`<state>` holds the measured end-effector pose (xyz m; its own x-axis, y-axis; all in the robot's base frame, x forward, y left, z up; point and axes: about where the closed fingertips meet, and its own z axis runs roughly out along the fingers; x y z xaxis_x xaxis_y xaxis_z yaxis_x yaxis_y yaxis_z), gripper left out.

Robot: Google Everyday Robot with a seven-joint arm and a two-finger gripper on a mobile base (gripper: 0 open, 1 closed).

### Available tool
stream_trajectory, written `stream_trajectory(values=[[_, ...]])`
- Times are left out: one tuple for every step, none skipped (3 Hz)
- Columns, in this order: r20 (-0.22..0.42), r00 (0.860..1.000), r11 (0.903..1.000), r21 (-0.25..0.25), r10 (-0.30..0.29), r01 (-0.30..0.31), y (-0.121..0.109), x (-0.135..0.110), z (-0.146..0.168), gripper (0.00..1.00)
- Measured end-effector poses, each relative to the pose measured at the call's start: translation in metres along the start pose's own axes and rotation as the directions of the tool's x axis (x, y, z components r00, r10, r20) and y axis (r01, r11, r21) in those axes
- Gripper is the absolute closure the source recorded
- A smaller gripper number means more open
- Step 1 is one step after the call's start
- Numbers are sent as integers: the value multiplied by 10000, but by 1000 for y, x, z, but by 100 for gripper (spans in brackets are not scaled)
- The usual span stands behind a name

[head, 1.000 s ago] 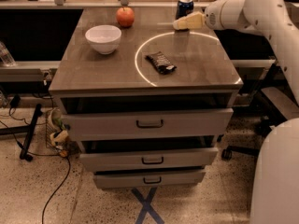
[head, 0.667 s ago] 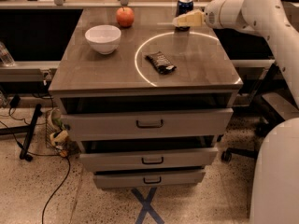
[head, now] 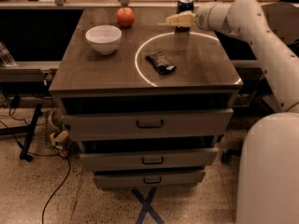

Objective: Pick pepsi can

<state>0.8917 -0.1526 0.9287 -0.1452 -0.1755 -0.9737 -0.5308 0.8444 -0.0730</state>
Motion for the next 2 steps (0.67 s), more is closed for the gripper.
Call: stream_trajectory(values=[[312,9993,9989,412,221,-234,-6,5,27,0],[681,9974,9940,1053,221,-292,-21,14,58,0]])
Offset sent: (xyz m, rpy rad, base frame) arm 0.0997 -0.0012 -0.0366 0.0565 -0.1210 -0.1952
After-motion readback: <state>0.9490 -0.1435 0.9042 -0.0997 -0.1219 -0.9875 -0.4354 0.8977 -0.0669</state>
